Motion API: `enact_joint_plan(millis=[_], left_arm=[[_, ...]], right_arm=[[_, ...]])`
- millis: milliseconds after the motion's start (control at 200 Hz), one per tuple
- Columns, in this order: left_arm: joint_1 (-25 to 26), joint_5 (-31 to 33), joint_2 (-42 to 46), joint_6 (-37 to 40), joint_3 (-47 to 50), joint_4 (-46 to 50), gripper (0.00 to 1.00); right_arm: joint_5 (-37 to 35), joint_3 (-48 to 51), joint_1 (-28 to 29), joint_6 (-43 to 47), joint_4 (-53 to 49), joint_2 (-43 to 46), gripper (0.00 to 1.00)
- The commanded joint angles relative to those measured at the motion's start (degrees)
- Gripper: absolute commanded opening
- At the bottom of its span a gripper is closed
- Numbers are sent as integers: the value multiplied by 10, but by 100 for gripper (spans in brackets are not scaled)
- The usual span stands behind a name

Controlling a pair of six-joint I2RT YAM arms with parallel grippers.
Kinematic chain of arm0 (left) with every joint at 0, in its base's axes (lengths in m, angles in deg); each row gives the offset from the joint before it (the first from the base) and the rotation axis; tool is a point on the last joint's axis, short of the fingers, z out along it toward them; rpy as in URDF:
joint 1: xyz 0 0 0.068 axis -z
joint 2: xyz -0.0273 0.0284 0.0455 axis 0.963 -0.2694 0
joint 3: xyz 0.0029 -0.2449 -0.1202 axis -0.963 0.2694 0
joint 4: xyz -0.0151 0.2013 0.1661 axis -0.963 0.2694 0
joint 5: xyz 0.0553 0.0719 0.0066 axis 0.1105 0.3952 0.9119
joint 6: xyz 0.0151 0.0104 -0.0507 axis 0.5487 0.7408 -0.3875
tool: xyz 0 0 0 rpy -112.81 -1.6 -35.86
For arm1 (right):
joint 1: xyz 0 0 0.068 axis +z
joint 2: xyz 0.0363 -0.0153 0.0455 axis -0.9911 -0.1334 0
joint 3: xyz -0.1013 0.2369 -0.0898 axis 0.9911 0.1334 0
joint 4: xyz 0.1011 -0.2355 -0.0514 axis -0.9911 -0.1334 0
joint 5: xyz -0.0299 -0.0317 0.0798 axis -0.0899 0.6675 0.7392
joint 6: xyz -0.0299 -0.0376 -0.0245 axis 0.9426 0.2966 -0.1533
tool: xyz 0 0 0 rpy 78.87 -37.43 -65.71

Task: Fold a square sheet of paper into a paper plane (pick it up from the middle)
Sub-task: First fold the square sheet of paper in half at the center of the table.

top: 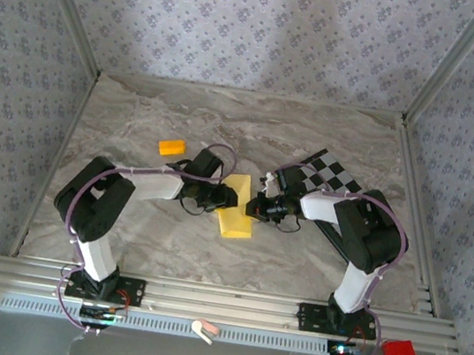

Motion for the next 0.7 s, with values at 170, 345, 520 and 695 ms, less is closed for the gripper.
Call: enact_joint_plan(millis=[170, 345, 520, 695], left_arm=[[9, -6, -9, -27, 53, -25, 41], [26, -17, 25, -34, 62, -42, 41], [36, -30, 57, -61, 97, -67, 42], [36, -19, 49, -62, 122, -68, 43]], right_arm=[[-104, 34, 1, 9, -88, -29, 0], [-107, 36, 1, 8, -90, -25, 0], [-110, 38, 3, 9, -91, -20, 0], [-111, 40, 4, 7, -90, -18, 0]])
